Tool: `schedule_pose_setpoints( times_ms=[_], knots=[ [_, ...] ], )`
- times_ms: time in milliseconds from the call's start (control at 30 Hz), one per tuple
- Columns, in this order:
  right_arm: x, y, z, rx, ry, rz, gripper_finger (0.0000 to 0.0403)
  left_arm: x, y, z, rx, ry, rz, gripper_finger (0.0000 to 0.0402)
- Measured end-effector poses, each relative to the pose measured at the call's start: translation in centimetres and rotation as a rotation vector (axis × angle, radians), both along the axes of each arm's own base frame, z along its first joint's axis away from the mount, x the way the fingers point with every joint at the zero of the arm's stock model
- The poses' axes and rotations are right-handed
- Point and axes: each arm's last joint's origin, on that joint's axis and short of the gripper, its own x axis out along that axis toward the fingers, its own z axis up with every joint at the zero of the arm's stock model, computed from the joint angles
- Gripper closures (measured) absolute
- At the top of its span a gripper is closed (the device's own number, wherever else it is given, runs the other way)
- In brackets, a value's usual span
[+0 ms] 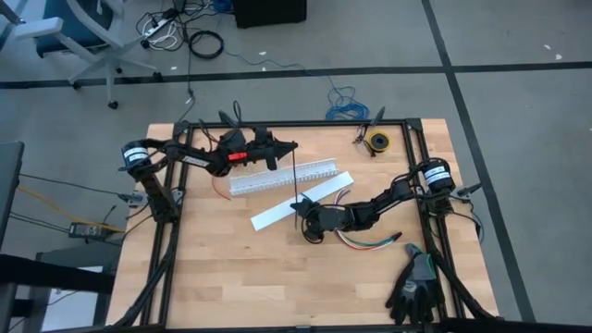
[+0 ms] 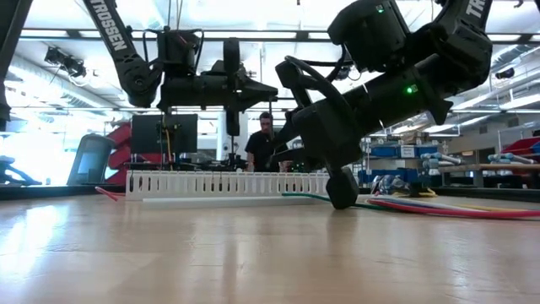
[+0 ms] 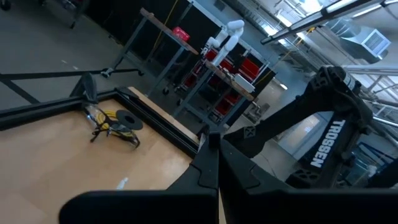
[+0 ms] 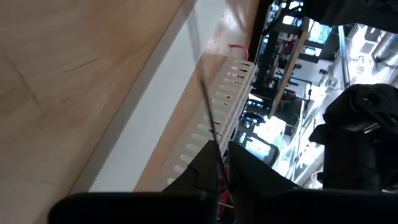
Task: Ziptie cables
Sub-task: Prepare the black zip tie
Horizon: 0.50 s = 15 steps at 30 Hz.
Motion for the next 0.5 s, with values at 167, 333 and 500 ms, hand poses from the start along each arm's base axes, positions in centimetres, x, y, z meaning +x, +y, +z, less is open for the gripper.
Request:
schedule_pose_setpoints(
  times_ms=[167,333,500],
  knots=[
    [0.0,0.0,0.0,0.044,-0.018,-0.026,0.0401,-0.3,0.7,0.0,0.0,0.002,0.004,0.0398],
    [-0.1,0.3,0.0,0.062,-0.032,-0.03,0.0398,-0.7,1.3,0.0,0.0,0.003,0.009,0.0398],
    [-0.1,0.4,0.2,0.196,-0.106,-0.07,0.0402,-0.4,0.6,0.0,0.115,0.022,-0.031,0.0398]
  ],
)
